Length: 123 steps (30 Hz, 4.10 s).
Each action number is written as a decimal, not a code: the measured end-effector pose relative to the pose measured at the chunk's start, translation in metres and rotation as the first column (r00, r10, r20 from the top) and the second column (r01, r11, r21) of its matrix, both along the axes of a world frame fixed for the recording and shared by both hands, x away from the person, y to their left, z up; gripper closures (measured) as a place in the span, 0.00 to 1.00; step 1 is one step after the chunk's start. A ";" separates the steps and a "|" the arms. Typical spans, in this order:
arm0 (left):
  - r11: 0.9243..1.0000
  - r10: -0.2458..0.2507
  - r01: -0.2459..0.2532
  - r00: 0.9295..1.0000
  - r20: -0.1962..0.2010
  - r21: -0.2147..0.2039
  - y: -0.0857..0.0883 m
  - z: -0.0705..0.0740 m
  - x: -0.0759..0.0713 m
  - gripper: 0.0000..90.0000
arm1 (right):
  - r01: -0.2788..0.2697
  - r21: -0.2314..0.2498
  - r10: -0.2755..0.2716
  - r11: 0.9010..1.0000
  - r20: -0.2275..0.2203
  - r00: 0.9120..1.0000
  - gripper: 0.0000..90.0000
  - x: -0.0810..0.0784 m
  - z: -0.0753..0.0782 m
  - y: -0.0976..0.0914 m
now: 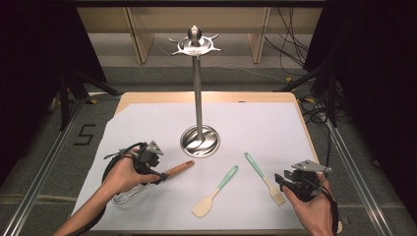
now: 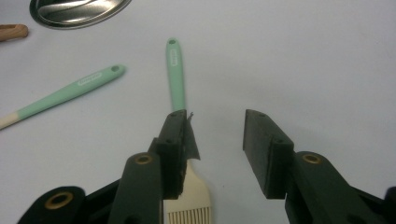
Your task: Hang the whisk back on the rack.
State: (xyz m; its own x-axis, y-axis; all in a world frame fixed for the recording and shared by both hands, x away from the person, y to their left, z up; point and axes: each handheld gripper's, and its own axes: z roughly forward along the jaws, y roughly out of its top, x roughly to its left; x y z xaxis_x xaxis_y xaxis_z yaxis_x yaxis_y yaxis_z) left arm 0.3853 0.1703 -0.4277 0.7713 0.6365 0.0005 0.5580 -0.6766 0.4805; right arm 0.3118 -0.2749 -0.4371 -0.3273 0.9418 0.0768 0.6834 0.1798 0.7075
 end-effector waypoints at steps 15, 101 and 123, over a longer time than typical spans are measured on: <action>0.984 -0.096 0.117 0.984 -0.149 0.135 -0.031 -0.009 0.029 0.52 | -0.010 -0.004 0.010 1.000 -0.030 1.000 0.69 -0.001 -0.001 -0.002; 0.907 0.110 0.071 0.912 0.395 -0.415 -0.076 0.052 -0.020 0.75 | -0.310 0.297 0.240 0.903 0.248 0.938 0.60 0.040 0.086 0.144; 0.911 0.069 0.127 0.891 0.448 -0.393 -0.086 0.066 -0.021 0.75 | -0.341 0.297 0.251 0.892 0.301 0.920 0.67 0.056 0.104 0.166</action>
State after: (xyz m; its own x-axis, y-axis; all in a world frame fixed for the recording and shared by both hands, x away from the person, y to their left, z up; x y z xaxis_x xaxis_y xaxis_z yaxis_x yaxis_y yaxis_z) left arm 0.3646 0.0843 -0.3621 0.7678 0.6334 0.0963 0.2022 -0.3821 0.9017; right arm 0.3679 -0.1087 -0.3333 -0.6372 0.7288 0.2505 0.4298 0.0663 0.9005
